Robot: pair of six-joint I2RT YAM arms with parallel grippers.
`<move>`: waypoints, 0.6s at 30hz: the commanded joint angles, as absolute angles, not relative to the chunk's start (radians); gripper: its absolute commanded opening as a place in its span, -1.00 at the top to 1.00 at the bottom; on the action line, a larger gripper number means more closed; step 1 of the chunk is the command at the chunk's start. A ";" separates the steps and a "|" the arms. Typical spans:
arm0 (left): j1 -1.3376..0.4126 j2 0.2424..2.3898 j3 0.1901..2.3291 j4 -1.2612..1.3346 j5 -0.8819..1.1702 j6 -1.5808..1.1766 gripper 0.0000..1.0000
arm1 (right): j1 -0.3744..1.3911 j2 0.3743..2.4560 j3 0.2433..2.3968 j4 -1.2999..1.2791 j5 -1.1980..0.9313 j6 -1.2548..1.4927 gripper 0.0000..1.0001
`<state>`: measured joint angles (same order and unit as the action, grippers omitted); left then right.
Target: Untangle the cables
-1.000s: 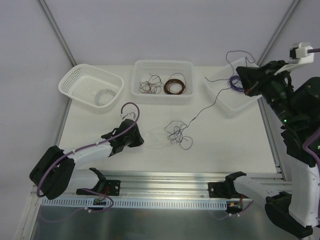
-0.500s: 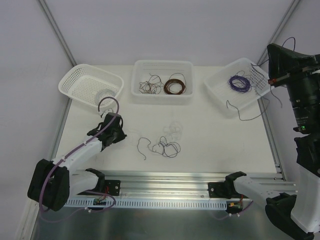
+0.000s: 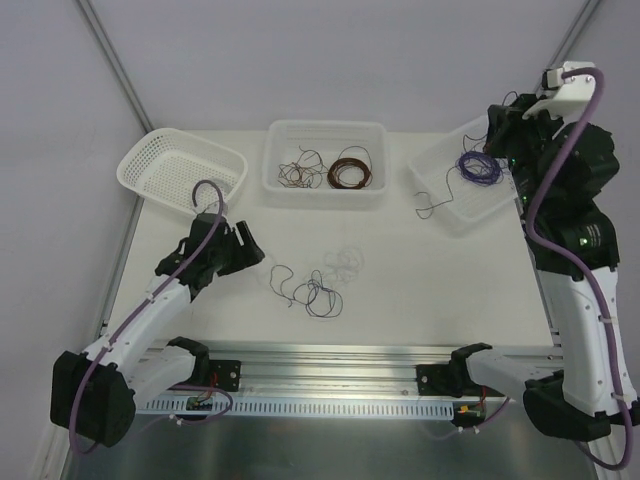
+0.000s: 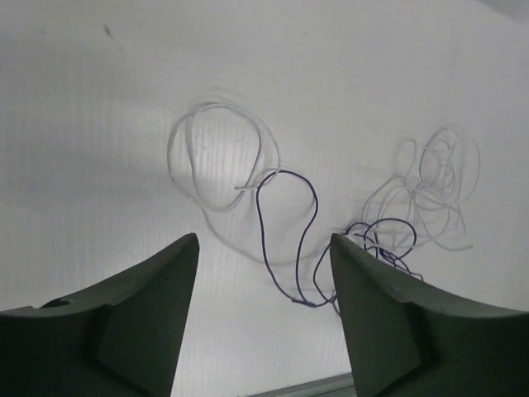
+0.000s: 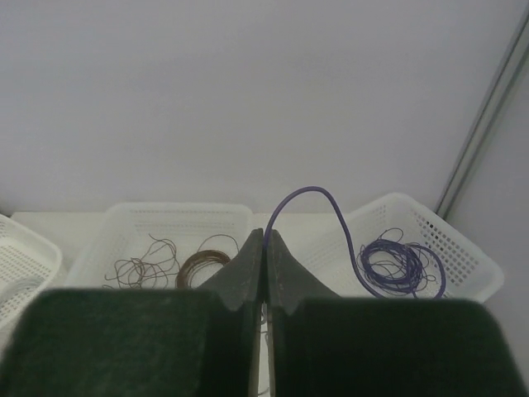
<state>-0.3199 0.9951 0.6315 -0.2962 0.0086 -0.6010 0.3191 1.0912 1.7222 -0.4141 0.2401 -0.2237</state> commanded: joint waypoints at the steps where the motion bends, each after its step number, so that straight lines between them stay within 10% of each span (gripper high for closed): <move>1: -0.319 0.925 0.702 -0.336 0.090 -0.509 -0.49 | 0.288 1.137 1.762 -0.336 0.272 -0.275 0.99; 5: -0.319 0.852 0.719 -0.368 0.100 -0.443 -0.98 | 0.250 1.225 1.828 -0.301 0.249 -0.288 0.99; 18: -0.319 0.663 0.658 -0.402 -0.079 -0.238 -0.99 | 0.043 1.506 2.055 -0.238 0.173 -0.279 0.99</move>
